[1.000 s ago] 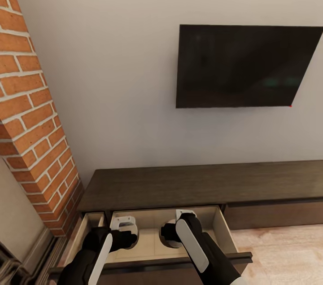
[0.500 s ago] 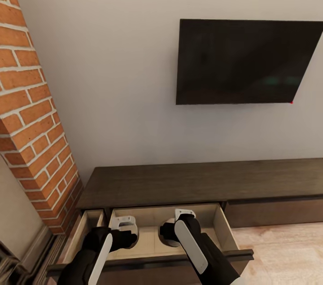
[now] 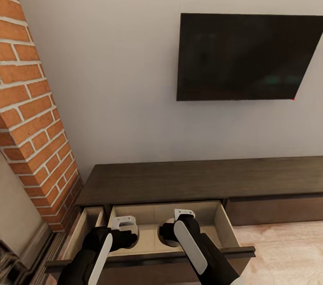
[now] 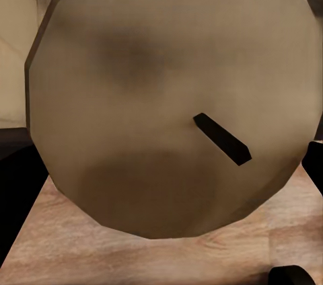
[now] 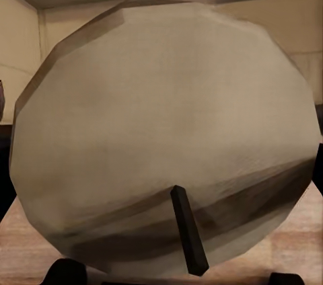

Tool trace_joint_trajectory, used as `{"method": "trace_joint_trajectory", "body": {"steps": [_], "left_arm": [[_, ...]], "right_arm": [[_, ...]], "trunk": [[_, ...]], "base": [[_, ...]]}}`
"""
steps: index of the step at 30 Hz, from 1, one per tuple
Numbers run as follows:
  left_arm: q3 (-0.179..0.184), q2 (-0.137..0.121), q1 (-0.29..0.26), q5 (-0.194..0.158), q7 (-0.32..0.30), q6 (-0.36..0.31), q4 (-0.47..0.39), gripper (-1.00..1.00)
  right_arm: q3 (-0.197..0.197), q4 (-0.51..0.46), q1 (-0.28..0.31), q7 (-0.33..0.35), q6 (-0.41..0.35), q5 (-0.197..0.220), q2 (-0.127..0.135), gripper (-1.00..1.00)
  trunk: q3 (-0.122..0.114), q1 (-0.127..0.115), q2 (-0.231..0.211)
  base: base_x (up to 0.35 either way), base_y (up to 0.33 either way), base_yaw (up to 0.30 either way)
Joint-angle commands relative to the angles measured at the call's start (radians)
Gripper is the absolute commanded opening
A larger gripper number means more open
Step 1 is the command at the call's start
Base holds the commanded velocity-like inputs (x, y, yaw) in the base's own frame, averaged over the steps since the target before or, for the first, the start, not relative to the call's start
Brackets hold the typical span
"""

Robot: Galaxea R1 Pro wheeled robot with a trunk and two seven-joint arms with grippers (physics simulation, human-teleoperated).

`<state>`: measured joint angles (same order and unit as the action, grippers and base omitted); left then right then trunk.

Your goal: Place each of the two pumpkins and all three candles from the living room inside a cabinet in the living room (use any cabinet), then make sure every cabinet is closed, and position the cauldron so it is next to a table in the living room.

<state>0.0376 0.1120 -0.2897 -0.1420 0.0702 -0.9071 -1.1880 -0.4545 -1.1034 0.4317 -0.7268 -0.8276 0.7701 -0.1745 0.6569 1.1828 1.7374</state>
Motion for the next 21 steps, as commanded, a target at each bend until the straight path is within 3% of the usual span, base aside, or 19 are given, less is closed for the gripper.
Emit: {"method": "trace_joint_trajectory", "body": {"steps": [1, 11, 21], "left_arm": [[0.001, 0.000, 0.000, -0.007, 0.008, -0.004, -0.001, -1.00], [0.001, 0.000, -0.001, -0.007, 0.006, -0.004, -0.002, -1.00], [0.001, 0.000, 0.000, -0.007, 0.004, -0.004, -0.002, -1.00]], "right_arm": [[-0.001, -0.001, 0.001, -0.011, 0.002, 0.013, 0.000, -1.00], [0.000, -0.003, 0.001, -0.011, 0.002, 0.017, 0.000, -1.00], [0.000, -0.004, 0.001, -0.011, 0.002, 0.018, 0.000, -1.00]], "trunk": [[0.004, 0.004, 0.008], [0.010, 0.012, 0.022], [0.010, 0.012, 0.022]], "base": [[0.000, 0.000, 0.198], [0.003, 0.000, 0.048], [0.105, 0.000, 0.000]]}}
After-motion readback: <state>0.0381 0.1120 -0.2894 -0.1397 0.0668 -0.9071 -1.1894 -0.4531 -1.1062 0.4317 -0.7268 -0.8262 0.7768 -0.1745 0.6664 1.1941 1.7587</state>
